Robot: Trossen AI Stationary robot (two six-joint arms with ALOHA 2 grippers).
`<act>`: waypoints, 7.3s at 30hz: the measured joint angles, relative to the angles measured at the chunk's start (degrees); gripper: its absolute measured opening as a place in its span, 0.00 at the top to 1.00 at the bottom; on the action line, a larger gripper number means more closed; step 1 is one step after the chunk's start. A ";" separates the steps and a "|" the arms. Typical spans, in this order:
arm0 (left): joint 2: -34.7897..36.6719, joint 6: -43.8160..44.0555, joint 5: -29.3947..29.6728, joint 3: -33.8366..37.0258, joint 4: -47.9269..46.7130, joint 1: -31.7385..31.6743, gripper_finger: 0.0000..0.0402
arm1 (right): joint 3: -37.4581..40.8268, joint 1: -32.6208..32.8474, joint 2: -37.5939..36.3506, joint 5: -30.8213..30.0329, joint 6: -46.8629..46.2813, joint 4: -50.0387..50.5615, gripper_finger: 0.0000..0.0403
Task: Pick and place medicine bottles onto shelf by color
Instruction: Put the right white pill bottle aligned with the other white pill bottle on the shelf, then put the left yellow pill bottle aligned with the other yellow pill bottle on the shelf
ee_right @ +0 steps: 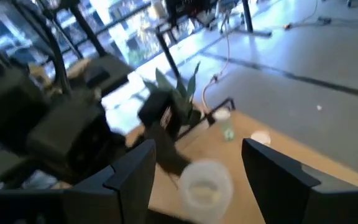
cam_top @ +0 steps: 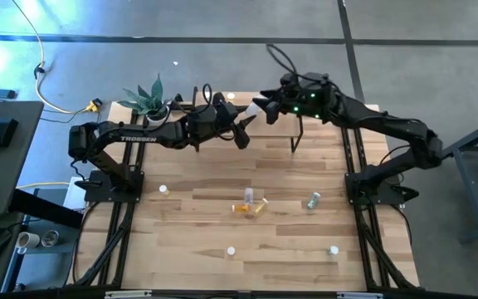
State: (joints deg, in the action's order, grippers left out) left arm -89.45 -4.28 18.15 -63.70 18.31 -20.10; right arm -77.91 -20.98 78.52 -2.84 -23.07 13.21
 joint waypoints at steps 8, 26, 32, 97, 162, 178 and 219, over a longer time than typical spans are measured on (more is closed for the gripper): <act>0.00 -0.01 0.00 0.00 0.02 -0.15 0.64 | 0.00 1.24 2.31 0.03 -1.07 1.17 0.43; 0.00 -0.03 0.48 -0.02 0.01 -0.15 0.64 | 0.00 1.24 2.63 -0.72 -3.04 2.18 0.64; 0.00 -0.88 0.49 -0.02 -0.02 -0.15 0.64 | 0.00 1.24 2.60 -0.77 -3.93 2.39 0.68; 23.21 -4.95 8.06 -0.04 -26.22 -1.74 0.42 | -0.02 1.14 13.21 -18.29 -0.83 13.66 0.67; 23.17 -4.97 8.00 -0.04 -27.70 -1.74 0.42 | 0.02 -0.49 15.67 -15.79 2.53 11.99 0.54; 26.64 -6.70 9.55 0.02 -32.71 -1.48 0.42 | 0.02 -0.44 10.95 -15.62 2.55 11.85 0.54; 34.18 69.49 -7.19 17.03 -83.24 16.92 0.42 | -0.02 -0.69 4.31 -10.19 10.90 13.69 0.54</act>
State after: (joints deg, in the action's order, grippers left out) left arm -55.27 65.21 10.96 -46.67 -64.93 -3.18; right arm -77.93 -21.67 82.83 -13.04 -12.16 26.89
